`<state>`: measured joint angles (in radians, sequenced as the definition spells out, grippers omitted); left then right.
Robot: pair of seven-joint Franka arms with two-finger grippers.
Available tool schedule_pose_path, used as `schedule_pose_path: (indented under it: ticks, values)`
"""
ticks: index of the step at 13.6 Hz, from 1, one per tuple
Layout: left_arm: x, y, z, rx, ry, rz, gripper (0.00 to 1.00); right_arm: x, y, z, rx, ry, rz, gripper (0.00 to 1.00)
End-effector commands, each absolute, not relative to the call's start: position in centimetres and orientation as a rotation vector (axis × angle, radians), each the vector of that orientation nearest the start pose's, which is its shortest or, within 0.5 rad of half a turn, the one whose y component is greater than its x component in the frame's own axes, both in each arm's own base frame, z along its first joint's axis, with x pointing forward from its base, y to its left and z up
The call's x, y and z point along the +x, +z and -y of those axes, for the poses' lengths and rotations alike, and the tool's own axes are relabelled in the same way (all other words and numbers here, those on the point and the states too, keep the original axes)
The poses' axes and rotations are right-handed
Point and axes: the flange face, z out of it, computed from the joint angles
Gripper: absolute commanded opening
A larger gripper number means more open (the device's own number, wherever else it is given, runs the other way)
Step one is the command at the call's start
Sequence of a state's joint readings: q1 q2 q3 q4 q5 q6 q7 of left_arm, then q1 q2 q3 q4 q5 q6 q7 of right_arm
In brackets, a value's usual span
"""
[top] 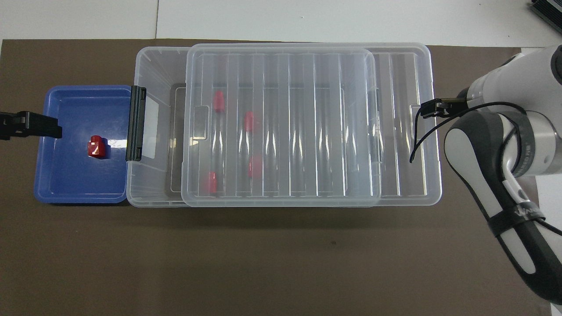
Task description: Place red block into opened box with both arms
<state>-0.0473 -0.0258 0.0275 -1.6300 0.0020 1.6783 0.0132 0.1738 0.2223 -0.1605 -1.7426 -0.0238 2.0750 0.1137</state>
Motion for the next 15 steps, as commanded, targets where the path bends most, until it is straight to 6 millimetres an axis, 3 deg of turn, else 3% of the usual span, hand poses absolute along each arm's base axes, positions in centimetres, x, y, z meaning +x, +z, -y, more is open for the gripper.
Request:
schedule_pose_path:
  ticks: [1,6,10,13,15]
  values:
    - [55.4,62.3,0.8,-3.106,-0.125,-0.035,1.0,63.2,46.2,0.2,-3.205,-0.165,-0.142,1.0]
    - [54.6,60.3,-2.7,-3.099,-0.21,0.045,1.0,62.9,46.7,0.7,-3.246,-0.139,-0.125,1.0]
    - [53.6,56.0,-3.9,-3.09,-0.319,0.072,1.0,62.7,46.9,1.6,-3.268,-0.125,-0.133,1.0]
    - [54.4,55.3,-4.7,-3.081,-0.361,0.096,1.0,62.7,47.0,1.8,-3.291,-0.127,-0.121,1.0]
    - [55.1,53.5,-5.4,-3.081,-0.339,0.113,1.0,62.6,46.9,1.9,-3.304,-0.115,-0.115,1.0]
